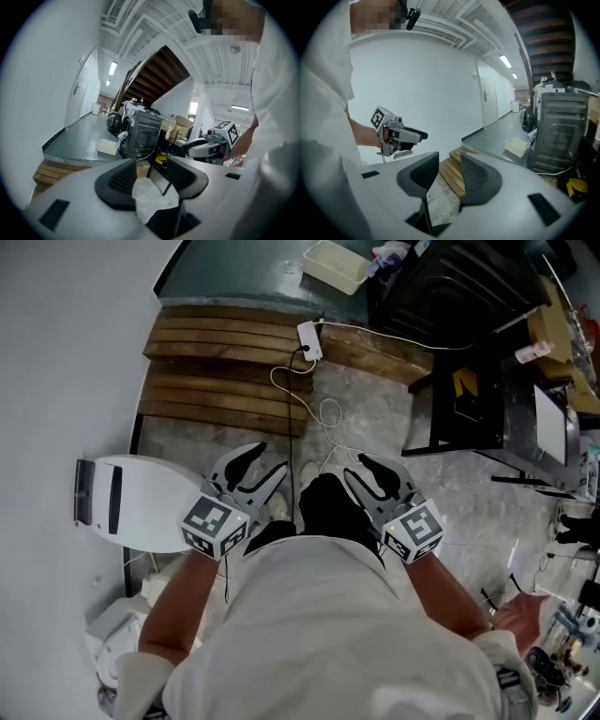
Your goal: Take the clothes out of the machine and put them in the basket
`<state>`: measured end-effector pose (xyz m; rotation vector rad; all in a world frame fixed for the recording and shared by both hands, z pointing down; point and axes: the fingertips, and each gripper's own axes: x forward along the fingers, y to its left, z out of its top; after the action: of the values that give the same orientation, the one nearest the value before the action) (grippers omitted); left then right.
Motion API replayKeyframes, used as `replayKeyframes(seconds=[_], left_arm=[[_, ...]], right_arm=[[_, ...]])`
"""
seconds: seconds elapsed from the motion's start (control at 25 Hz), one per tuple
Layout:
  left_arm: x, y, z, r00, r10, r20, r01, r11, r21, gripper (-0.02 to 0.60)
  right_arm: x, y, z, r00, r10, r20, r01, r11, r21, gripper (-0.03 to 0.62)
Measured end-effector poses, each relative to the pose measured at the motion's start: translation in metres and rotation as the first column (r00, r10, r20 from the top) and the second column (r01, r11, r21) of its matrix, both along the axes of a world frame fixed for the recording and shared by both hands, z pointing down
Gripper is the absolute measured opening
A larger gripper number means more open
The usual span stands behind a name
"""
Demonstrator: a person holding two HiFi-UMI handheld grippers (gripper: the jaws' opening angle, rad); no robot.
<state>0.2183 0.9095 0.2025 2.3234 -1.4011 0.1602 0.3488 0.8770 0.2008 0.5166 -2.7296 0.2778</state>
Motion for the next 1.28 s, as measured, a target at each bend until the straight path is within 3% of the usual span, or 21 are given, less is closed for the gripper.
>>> replayKeyframes(seconds=[0.4, 0.8, 1.08, 1.28], left_arm=[[-0.043, -0.103, 0.007, 1.0, -0.007, 0.008, 0.007, 1.0, 0.003, 0.192], [-0.09, -0.271, 0.022, 1.0, 0.009, 0.023, -0.008, 0.999, -0.052, 0.192], [-0.086, -0.413, -0.02, 0.994, 0.095, 0.051, -0.092, 0.994, -0.056, 0.189], [-0.088, -0.48, -0.06, 0.99, 0.119, 0.079, -0.116, 0.993, -0.038, 0.173]], right_arm=[[-0.058, -0.091, 0.026, 0.999, -0.034, 0.001, 0.034, 0.999, -0.041, 0.14], [-0.108, -0.258, 0.043, 0.999, -0.03, 0.019, 0.032, 0.997, -0.076, 0.139], [-0.114, -0.386, 0.015, 0.999, 0.029, 0.034, -0.025, 0.994, -0.102, 0.139], [-0.112, -0.446, -0.014, 0.998, 0.042, 0.042, -0.038, 0.995, -0.088, 0.138]])
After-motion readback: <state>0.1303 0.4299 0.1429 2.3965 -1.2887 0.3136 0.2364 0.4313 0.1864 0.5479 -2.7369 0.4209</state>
